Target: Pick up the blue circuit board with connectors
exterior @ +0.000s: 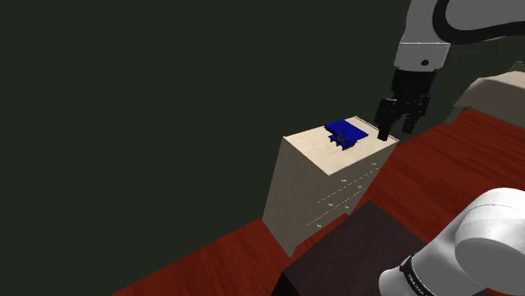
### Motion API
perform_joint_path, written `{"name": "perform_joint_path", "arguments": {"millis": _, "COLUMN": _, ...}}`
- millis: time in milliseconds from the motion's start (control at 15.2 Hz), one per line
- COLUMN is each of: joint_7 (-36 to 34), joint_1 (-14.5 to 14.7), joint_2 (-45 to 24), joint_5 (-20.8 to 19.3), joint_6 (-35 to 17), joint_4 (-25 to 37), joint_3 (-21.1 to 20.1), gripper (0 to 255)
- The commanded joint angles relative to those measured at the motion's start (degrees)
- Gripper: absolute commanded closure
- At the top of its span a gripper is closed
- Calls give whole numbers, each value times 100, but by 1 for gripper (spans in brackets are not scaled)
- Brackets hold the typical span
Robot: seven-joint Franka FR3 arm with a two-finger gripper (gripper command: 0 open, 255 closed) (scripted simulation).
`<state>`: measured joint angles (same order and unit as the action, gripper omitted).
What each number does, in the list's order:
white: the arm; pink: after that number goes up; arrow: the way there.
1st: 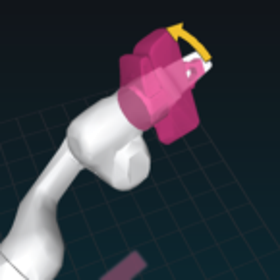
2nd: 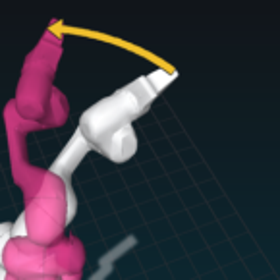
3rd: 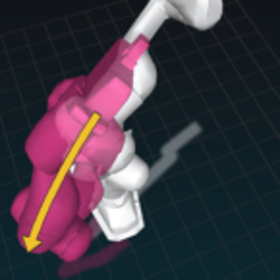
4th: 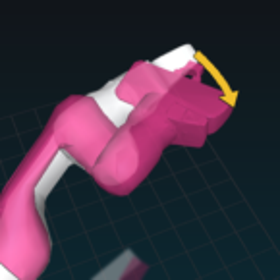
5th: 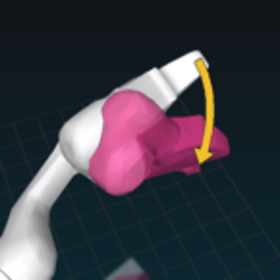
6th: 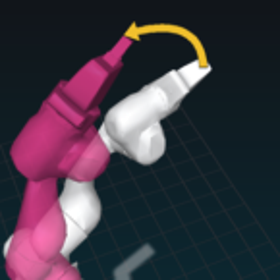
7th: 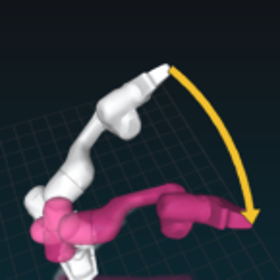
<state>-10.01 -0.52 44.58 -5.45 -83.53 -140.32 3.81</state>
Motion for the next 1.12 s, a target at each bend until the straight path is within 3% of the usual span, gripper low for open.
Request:
{"name": "perform_joint_path", "arguments": {"millis": 0, "joint_7": 0, "joint_1": 0, "joint_2": 0, "joint_5": 0, "joint_6": 0, "joint_4": 0, "joint_3": 0, "gripper": 0}}
{"name": "perform_joint_path", "arguments": {"millis": 594, "joint_7": -780, "joint_1": -259, "joint_2": -909, "joint_5": -1888, "joint_6": -2096, "joint_4": -1112, "joint_3": -832, "gripper": 0}}
{"name": "perform_joint_path", "arguments": {"millis": 1056, "joint_7": -2277, "joint_1": -973, "joint_2": -2336, "joint_5": -4174, "joint_6": -3281, "joint_4": -1292, "joint_3": -1433, "gripper": 0}}
